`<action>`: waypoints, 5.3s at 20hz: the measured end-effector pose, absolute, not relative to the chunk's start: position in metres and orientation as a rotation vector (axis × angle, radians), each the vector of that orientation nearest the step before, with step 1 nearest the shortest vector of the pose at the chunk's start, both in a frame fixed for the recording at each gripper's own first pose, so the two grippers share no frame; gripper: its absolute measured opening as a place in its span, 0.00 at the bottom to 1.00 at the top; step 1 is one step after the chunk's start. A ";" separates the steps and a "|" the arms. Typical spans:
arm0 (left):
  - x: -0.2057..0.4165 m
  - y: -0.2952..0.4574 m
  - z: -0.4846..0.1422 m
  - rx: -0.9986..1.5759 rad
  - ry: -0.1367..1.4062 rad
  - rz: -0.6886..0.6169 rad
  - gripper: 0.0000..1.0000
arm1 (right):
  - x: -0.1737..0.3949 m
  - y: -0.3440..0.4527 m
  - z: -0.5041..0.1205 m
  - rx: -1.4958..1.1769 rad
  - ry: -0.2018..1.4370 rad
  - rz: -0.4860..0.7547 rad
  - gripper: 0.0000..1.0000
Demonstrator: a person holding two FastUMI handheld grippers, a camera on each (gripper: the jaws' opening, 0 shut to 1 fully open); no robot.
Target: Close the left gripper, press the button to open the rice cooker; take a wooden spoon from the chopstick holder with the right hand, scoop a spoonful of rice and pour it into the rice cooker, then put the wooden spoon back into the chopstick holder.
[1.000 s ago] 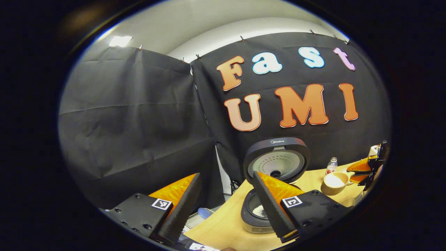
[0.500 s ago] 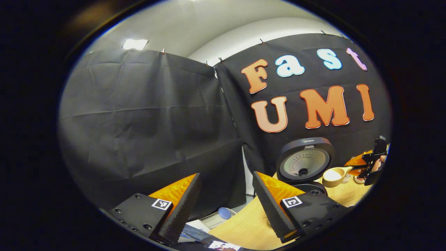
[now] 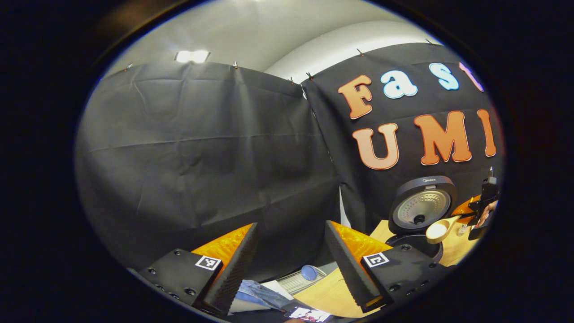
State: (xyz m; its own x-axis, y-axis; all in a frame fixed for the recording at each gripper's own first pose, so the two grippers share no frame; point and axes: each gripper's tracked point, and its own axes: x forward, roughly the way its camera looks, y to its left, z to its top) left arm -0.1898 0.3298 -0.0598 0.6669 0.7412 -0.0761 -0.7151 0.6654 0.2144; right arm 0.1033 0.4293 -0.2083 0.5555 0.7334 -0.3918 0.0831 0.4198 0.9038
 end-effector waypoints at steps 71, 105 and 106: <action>-0.108 0.240 -0.041 0.147 0.137 0.531 0.99 | 0.043 0.109 -0.216 0.220 0.504 0.320 0.09; 0.091 0.186 -0.047 0.037 0.320 0.318 0.99 | 0.021 -0.060 -0.307 0.395 0.735 -0.160 0.55; 0.101 0.191 -0.044 0.038 0.325 0.311 0.99 | 0.023 -0.068 -0.296 0.384 0.713 -0.181 0.60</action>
